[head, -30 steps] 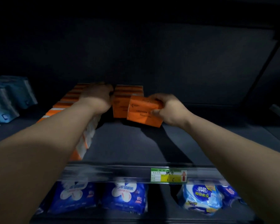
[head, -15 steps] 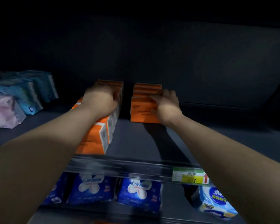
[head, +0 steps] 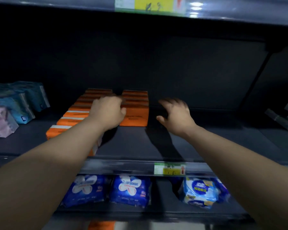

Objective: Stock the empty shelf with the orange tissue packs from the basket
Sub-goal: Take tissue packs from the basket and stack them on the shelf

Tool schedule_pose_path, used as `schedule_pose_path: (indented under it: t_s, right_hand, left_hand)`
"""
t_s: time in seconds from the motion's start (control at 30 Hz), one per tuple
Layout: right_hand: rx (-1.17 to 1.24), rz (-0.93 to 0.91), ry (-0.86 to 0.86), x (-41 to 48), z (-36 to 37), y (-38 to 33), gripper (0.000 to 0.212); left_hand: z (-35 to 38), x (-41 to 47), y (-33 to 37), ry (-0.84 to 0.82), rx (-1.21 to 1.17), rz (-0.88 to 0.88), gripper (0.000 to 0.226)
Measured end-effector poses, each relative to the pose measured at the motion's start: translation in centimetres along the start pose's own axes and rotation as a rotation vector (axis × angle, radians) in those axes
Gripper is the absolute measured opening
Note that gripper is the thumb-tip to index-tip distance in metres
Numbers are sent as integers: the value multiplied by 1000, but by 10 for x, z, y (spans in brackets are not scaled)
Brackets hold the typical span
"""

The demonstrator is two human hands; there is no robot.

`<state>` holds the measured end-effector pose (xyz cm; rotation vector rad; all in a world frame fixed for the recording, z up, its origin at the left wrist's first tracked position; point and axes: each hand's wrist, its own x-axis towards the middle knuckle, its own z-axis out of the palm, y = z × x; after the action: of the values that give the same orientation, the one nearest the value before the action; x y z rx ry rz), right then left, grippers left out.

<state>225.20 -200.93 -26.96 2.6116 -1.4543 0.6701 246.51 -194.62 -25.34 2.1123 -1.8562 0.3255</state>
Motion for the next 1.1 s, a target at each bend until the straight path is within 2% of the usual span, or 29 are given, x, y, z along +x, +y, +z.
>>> schedule_pose_path:
  t_s: [0.33, 0.7, 0.87, 1.1]
  right_hand:
    - [-56, 110, -66, -122, -79, 86, 62]
    - [-84, 355, -100, -298, -167, 205, 58]
    - [-82, 439, -130, -373, -177, 244, 55]
    - [-12, 642, -269, -451, -168, 298, 56]
  left_hand:
    - [-12, -45, 136, -27, -149, 197, 38]
    - [1, -123, 310, -142, -218, 419, 39]
    - [25, -168, 376, -239, -246, 495, 35]
    - [80, -211, 448, -462, -246, 602, 45]
